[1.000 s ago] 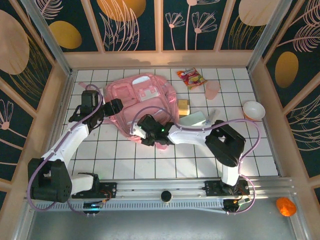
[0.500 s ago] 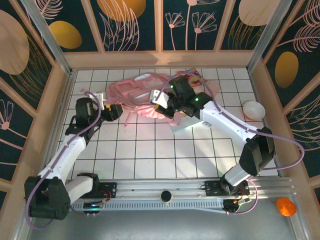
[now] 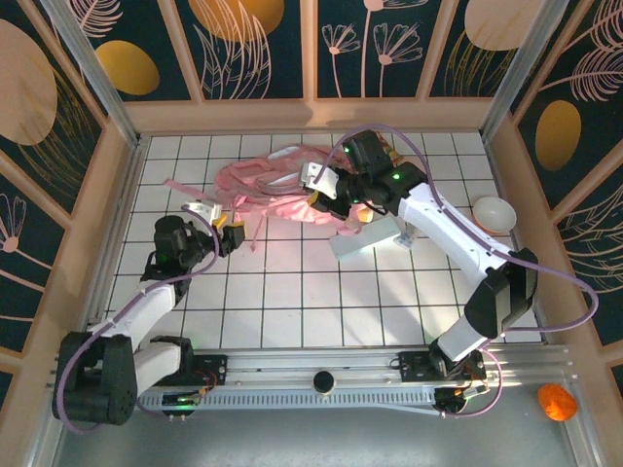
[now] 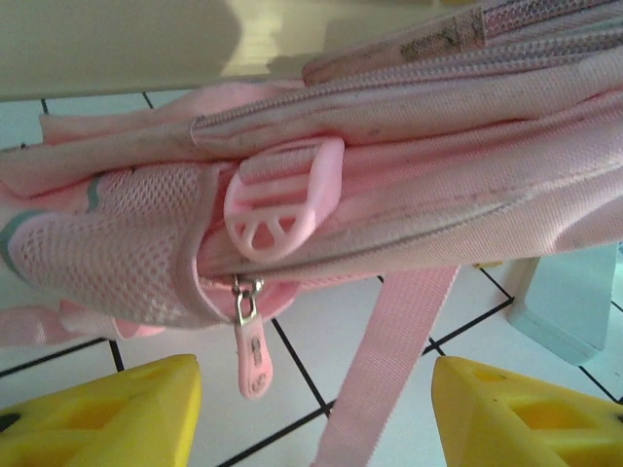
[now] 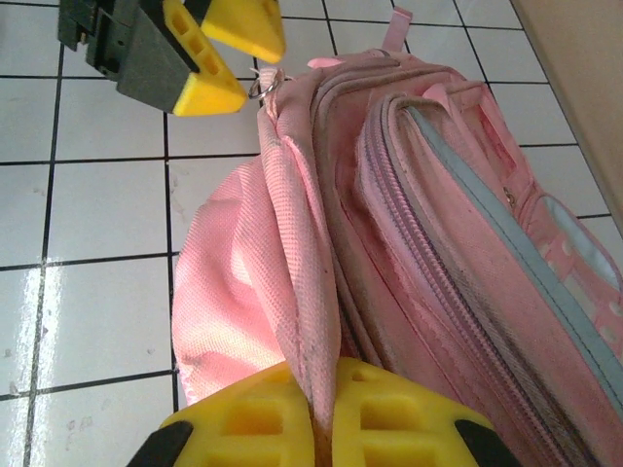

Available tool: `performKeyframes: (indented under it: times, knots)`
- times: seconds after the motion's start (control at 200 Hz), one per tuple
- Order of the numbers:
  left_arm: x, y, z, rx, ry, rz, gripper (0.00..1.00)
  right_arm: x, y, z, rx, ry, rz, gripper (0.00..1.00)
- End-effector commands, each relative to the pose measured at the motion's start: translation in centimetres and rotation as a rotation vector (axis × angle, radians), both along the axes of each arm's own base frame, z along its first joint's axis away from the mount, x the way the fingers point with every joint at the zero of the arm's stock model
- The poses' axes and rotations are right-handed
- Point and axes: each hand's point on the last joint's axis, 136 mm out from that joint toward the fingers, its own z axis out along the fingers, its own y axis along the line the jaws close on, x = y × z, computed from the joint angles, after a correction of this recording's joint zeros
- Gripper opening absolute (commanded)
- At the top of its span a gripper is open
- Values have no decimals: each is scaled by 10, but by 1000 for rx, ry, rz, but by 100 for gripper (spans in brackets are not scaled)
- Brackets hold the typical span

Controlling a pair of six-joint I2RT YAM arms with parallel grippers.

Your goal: Pack the student bag

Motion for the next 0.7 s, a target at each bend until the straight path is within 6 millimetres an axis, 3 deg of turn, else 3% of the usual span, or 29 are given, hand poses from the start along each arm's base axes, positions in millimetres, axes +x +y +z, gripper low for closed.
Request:
performKeyframes:
  times: [0.0,0.51,0.696]
  knots:
    - [7,-5,16,14,-129,-48,62,4,10,52,119,-103,50,0]
    - [30,-10,15,11,-126,-69,52,4,6,91,211,-135,72,0]
    - [35,-17,18,-18,-126,-101,44,3,6,93,218,-129,73,0]
